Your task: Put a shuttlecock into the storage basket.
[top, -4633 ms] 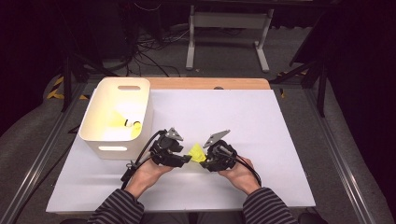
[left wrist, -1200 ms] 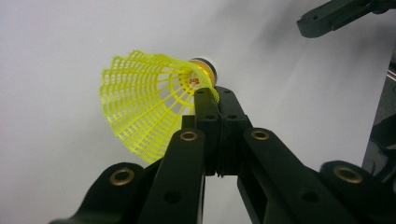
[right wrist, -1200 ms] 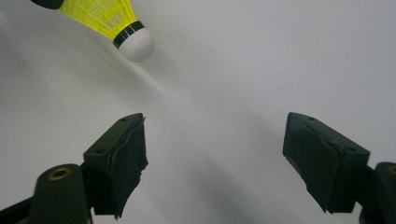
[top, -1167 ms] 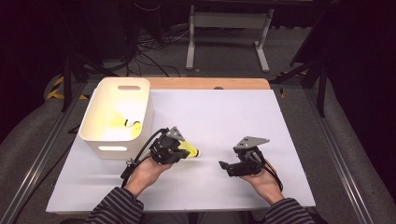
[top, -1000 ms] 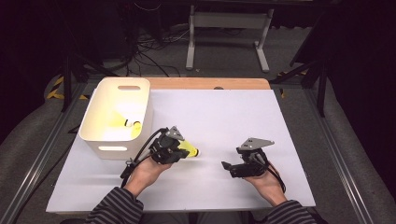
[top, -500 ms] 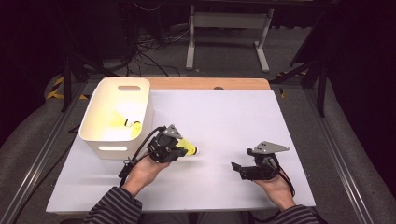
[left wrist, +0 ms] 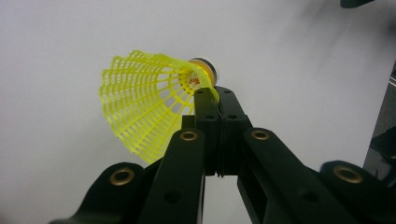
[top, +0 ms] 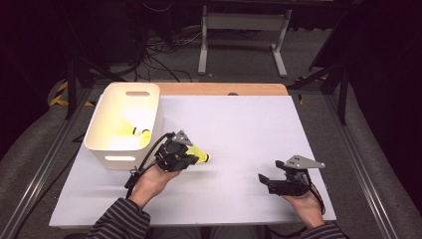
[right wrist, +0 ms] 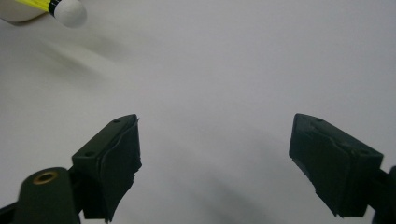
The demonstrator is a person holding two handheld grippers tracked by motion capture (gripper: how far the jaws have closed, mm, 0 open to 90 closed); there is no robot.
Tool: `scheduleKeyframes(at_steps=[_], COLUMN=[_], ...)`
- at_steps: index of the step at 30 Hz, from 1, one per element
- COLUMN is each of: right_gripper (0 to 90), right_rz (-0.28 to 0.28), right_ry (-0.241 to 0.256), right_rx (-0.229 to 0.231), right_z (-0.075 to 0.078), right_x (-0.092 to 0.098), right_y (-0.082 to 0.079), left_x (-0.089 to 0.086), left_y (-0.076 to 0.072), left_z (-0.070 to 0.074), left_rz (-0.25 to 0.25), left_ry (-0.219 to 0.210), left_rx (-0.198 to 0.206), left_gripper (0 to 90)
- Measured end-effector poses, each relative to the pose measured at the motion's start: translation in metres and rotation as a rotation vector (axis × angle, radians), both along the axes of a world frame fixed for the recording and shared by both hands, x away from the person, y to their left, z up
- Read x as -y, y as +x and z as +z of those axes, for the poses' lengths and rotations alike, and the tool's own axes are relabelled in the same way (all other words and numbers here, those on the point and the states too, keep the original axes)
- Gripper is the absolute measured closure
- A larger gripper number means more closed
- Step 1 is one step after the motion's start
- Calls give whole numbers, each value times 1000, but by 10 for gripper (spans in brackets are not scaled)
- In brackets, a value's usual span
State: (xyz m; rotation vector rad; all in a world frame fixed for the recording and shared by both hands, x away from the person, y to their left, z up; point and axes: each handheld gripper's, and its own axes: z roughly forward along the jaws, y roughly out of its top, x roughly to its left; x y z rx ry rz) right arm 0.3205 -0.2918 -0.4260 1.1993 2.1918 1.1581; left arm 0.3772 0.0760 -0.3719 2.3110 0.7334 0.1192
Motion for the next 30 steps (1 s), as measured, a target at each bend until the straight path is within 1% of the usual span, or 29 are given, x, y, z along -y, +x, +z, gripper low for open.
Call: scheduleKeyframes(at_steps=[5,8,13,15,21,26,30], right_gripper=[154,146,133,131,123,122,122], right_rz=[-22,-32,-35,-34,-46,-47,-49], right_ry=[17,33,60,61,84,77,84], right_rx=[15,18,32,34,46,41,42], right_z=[-2,-3,-7,-8,-10,-12,-12], right_x=[9,13,15,15,20,20,21], right_y=[-4,-5,-6,-7,-8,-9,-9], left_x=[-1,-2,-3,-3,-6,-10,-13], left_y=[1,2,3,3,5,6,8], left_z=[2,3,6,7,11,14,17], left_rz=[7,13,17,20,32,43,51], left_ry=[-9,-5,-2,-2,-16,-21,-22], left_rx=[-2,-2,-1,-2,-11,-12,-14], left_gripper=[899,900,899,899,899,899,899])
